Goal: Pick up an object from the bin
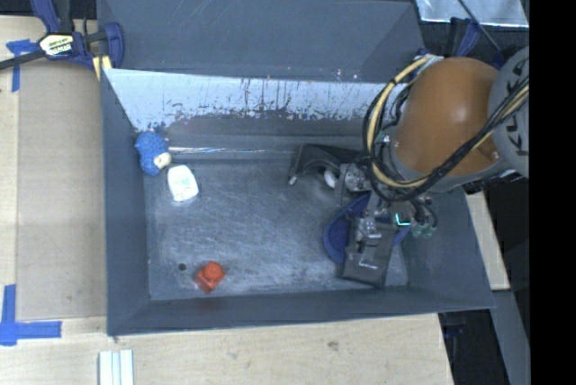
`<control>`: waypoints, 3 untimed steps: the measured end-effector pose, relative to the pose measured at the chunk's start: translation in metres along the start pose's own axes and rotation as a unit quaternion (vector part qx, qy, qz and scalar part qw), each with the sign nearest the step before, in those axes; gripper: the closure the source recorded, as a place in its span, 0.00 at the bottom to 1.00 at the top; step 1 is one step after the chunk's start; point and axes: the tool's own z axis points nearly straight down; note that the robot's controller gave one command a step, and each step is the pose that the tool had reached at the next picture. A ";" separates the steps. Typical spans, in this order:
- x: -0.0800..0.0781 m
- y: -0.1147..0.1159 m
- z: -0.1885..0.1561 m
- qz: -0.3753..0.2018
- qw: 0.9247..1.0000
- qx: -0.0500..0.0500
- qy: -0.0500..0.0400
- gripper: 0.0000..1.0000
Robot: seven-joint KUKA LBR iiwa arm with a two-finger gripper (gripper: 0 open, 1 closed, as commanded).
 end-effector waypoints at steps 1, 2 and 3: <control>-0.024 0.001 0.093 -0.109 0.994 0.000 -0.001 0.00; -0.030 -0.057 0.090 -0.201 0.980 0.001 -0.004 0.00; -0.011 -0.049 0.091 -0.331 0.944 0.001 -0.002 0.00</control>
Offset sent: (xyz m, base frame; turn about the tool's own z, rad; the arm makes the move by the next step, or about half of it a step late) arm 0.0240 0.0002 -0.0909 -0.2174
